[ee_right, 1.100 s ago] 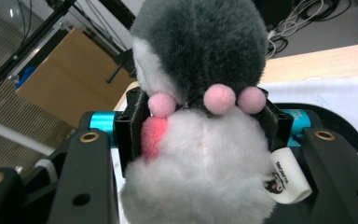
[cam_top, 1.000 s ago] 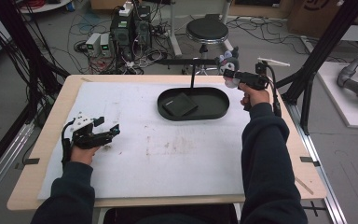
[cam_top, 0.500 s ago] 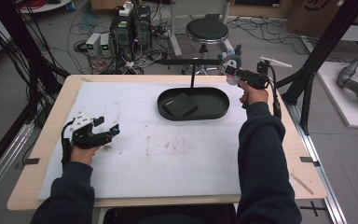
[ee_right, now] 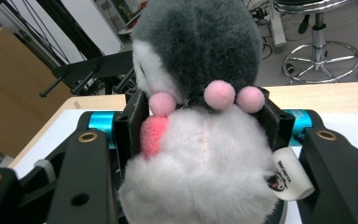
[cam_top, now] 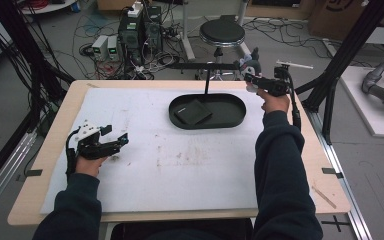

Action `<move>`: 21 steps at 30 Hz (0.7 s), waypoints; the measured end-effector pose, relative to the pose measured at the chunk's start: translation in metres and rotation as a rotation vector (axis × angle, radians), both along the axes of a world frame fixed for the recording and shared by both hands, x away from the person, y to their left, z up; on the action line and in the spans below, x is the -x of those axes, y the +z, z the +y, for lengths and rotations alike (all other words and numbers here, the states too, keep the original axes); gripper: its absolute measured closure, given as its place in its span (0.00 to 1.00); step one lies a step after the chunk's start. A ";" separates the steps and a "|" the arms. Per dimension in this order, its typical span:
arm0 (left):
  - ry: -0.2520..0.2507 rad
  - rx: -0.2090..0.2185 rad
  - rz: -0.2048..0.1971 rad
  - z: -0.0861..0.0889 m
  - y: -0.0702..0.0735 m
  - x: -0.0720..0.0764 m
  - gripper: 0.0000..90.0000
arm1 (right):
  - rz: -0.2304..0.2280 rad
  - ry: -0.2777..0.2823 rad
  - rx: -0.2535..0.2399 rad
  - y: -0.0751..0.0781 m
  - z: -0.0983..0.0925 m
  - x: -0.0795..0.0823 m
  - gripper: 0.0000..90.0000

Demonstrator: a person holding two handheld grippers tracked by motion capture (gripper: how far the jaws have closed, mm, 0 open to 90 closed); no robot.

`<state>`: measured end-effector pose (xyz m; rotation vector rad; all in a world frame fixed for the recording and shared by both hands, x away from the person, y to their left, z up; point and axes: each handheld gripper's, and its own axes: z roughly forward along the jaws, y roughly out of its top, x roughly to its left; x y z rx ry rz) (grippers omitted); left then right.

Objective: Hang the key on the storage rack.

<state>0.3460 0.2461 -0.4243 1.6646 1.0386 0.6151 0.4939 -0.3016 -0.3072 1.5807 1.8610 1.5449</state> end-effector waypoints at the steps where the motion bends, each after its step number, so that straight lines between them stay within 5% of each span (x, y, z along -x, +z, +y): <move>1: 0.000 0.000 0.000 0.000 0.000 0.000 0.29 | -0.002 -0.008 0.013 0.000 -0.001 0.000 0.49; 8: -0.004 -0.005 0.000 -0.001 0.000 0.000 0.29 | -0.025 -0.044 0.099 0.000 0.000 0.001 0.44; 11: -0.004 -0.006 0.002 -0.001 0.000 0.000 0.29 | -0.027 -0.078 0.133 -0.001 0.001 0.001 0.34; 18: -0.007 -0.009 0.003 -0.001 0.000 0.000 0.29 | -0.011 -0.150 0.102 -0.003 -0.003 0.000 0.27; 21: -0.008 -0.010 0.002 -0.001 0.000 0.000 0.29 | 0.006 -0.196 0.015 -0.004 -0.007 0.000 0.25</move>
